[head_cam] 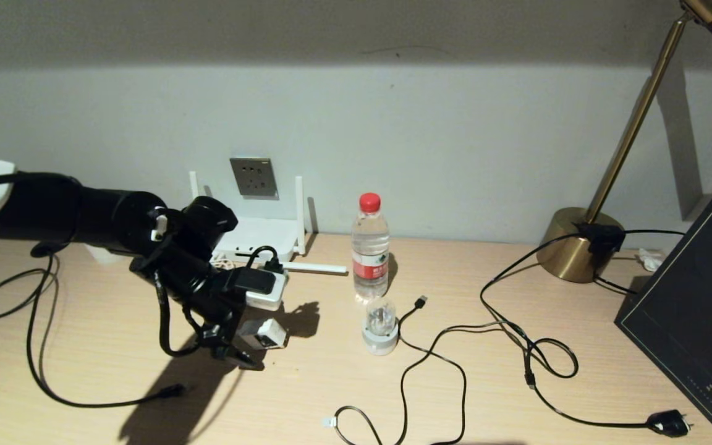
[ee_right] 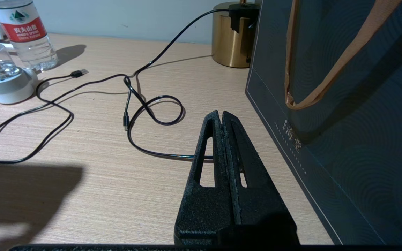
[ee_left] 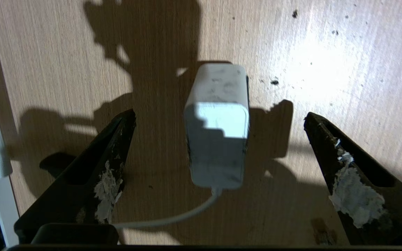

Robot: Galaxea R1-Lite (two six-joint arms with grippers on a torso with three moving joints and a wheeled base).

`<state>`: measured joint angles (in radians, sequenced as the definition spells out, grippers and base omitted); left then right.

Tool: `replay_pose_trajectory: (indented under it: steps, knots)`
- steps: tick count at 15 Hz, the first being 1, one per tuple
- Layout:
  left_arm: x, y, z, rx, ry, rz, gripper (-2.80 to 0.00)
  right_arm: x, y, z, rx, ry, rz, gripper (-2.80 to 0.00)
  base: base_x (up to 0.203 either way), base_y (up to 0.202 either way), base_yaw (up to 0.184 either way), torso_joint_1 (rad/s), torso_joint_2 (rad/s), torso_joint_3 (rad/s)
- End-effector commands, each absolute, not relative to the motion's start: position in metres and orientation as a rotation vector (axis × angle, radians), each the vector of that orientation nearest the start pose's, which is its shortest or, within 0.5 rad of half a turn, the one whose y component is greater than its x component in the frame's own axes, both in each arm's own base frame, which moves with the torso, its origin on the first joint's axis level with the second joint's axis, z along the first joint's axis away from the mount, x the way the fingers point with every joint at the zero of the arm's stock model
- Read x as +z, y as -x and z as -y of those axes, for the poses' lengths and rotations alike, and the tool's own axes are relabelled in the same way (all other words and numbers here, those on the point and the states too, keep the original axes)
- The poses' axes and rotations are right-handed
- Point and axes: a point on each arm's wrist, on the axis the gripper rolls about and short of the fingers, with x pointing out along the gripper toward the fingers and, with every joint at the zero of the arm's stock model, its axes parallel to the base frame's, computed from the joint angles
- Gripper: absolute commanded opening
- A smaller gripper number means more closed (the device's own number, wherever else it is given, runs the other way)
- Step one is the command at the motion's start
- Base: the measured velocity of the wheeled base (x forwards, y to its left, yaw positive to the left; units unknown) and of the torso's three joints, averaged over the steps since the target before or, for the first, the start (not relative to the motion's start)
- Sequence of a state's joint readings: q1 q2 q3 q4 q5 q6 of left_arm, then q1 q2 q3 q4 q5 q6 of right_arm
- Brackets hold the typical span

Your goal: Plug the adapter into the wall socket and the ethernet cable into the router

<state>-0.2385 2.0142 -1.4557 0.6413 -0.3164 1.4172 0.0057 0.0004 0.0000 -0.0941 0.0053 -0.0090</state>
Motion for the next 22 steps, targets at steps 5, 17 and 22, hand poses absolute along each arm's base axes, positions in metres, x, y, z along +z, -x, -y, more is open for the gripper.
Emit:
replay_pose_trajectory:
  steps: [5,17,22]
  knots:
    - [0.134,-0.351,0.099,-1.256,-1.156,-0.634,0.00,0.075,0.020,0.000,0.012,0.009,0.058,-2.80,0.000,0.000,0.000,0.000,0.00,0.000]
    - [0.147,-0.335,0.096,-1.241,-1.122,-0.638,-2.80,0.075,0.020,0.000,0.012,0.009,0.058,-2.80,0.000,0.000,0.000,0.000,0.00,0.000]
    - [0.223,-0.286,0.091,-1.108,-0.691,-0.565,-2.80,0.075,0.020,0.000,0.012,0.010,0.058,-2.80,0.000,0.000,0.000,0.000,0.00,0.000]
